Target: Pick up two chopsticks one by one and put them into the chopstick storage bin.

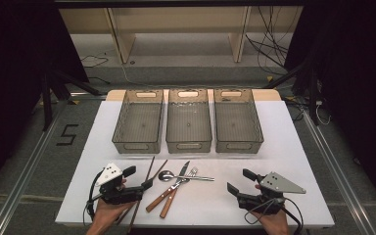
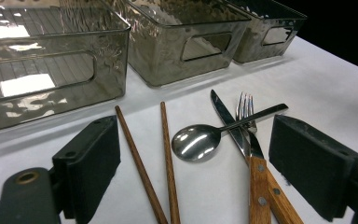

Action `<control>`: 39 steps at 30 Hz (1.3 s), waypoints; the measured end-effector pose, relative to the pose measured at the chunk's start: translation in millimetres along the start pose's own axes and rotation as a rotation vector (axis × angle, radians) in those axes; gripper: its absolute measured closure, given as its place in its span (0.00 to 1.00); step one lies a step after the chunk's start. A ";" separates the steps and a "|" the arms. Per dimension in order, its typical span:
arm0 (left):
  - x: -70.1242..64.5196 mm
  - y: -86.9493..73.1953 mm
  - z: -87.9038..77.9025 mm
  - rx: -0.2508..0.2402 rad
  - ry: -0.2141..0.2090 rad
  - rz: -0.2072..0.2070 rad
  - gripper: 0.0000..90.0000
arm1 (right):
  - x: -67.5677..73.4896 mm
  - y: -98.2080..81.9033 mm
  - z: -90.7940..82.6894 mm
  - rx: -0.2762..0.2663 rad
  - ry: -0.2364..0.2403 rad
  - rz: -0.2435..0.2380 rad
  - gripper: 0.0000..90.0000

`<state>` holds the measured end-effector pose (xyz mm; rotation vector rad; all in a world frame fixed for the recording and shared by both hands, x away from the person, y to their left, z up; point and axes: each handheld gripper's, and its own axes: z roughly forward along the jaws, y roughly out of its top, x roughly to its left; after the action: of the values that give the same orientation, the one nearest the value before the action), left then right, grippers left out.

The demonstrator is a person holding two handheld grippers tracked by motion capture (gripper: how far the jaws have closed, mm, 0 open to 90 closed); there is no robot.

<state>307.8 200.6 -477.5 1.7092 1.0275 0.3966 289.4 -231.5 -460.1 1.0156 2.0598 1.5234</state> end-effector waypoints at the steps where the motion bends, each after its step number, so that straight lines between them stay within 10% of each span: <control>1: 0.2 0.2 0.4 0.006 0.003 -0.002 0.18 | -0.1 0.0 0.0 0.000 -0.001 0.000 0.29; 13: 1.7 16.0 2.2 0.089 0.022 0.016 0.18 | -1.0 0.7 -0.3 0.002 -0.002 0.009 0.29; 26: 5.3 46.3 11.6 0.467 0.071 0.111 0.24 | -0.7 1.0 1.9 0.016 0.002 0.004 0.29; 39: -4.6 38.9 21.6 0.687 0.044 0.167 0.52 | 0.3 0.7 3.8 0.032 0.014 -0.007 0.30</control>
<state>337.1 180.8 -450.2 2.4178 1.1327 0.1916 292.0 -228.6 -460.6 1.0112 2.1017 1.5023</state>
